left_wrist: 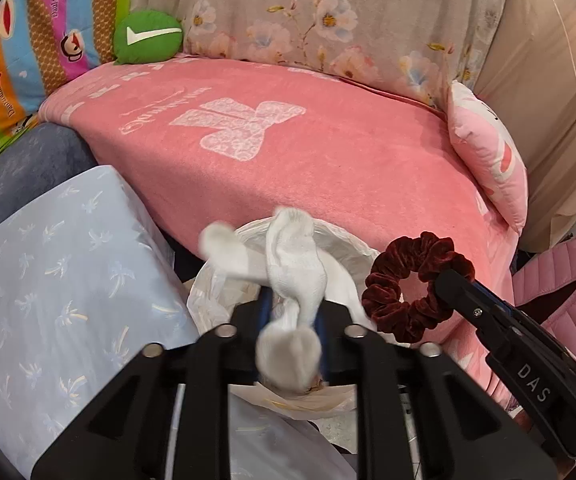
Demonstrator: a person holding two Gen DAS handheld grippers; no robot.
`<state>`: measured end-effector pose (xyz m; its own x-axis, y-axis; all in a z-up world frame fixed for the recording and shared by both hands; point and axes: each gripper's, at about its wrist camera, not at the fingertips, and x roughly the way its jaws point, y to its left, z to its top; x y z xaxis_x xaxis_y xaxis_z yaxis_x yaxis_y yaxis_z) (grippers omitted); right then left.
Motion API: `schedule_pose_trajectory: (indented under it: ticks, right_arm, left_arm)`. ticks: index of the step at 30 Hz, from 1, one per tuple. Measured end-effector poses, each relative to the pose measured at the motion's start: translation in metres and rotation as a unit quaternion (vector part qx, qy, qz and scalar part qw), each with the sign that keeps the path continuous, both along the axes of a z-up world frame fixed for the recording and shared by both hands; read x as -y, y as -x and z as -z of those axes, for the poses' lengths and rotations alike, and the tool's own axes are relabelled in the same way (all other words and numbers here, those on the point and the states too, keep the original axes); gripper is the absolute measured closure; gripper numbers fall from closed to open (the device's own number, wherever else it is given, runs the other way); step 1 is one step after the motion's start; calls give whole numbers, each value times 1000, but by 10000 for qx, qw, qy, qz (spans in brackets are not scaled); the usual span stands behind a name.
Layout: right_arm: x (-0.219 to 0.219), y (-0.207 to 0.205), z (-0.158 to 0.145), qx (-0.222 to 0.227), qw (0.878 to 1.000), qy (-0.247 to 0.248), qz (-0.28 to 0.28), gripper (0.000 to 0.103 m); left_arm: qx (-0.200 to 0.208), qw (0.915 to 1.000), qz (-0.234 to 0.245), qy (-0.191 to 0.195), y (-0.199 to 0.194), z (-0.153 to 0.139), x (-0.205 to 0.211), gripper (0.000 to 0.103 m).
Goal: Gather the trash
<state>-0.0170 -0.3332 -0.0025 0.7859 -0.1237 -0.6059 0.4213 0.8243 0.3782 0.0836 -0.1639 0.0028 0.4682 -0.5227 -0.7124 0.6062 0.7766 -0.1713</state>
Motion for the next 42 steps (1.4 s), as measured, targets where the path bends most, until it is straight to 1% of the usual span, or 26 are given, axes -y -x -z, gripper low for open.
schedule_pose_trajectory:
  ticks: [1, 2, 3, 5, 9, 12, 14, 15, 16, 18, 20, 22, 30, 33, 38, 42]
  right_arm:
    - [-1, -2, 0, -7, 10000, 3, -4, 91]
    - [-1, -4, 0, -14, 10000, 4, -14, 91]
    - [-2, -5, 1, -17, 10000, 9, -27, 91]
    - [-4, -8, 1, -23, 10000, 30, -45, 91]
    - [-8, -15, 0, -21, 9999, 56, -102, 91]
    - [-15, -20, -2, -33, 9998, 115, -150, 86]
    - [-20, -23, -3, -50, 9996, 219, -175, 85]
    - [-23, -25, -4, -66, 9995, 255, -192, 83]
    - [-25, -26, -5, -73, 9993, 290, -218, 76]
    - [-30, -27, -7, -76, 9989, 389, -238, 68]
    - [-35, -28, -10, -113, 9983, 486, -288, 66]
    - [-41, -29, -12, -196, 9975, 609, -315, 61]
    - [-62, -16, -18, -433, 9925, 1080, -371, 55]
    - [-66, -10, -18, -515, 9915, 1137, -371, 51]
    - [-76, -1, -16, -672, 9880, 1330, -397, 50]
    - [-81, 7, -13, -727, 9870, 1367, -427, 47]
  left_arm:
    - [-10, 10000, -64, -22, -2, 1, -1, 58]
    - [7, 9999, -146, -21, -3, 0, -3, 44]
    - [50, 9997, -227, -1, -4, 0, -6, 37]
    - [122, 9994, -312, 34, -5, -3, -10, 35]
    - [117, 9992, -389, 18, -7, -3, -14, 34]
    - [93, 9989, -457, 22, -9, -1, -18, 34]
    - [93, 9987, -507, 10, -9, 0, -22, 34]
    - [92, 9985, -534, 6, -10, 1, -24, 34]
    - [95, 9983, -568, 2, -10, 1, -26, 34]
    - [118, 9978, -649, -18, -11, 2, -30, 32]
    - [140, 9973, -714, -23, -11, 2, -35, 31]
    - [165, 9968, -788, -29, -10, 2, -41, 29]
    - [340, 9938, -1055, -123, 0, 2, -63, 21]
    - [344, 9928, -1140, -133, 4, 3, -71, 21]
    - [474, 9912, -1211, -260, 13, 4, -77, 17]
    - [551, 9902, -1240, -341, 20, 5, -81, 15]
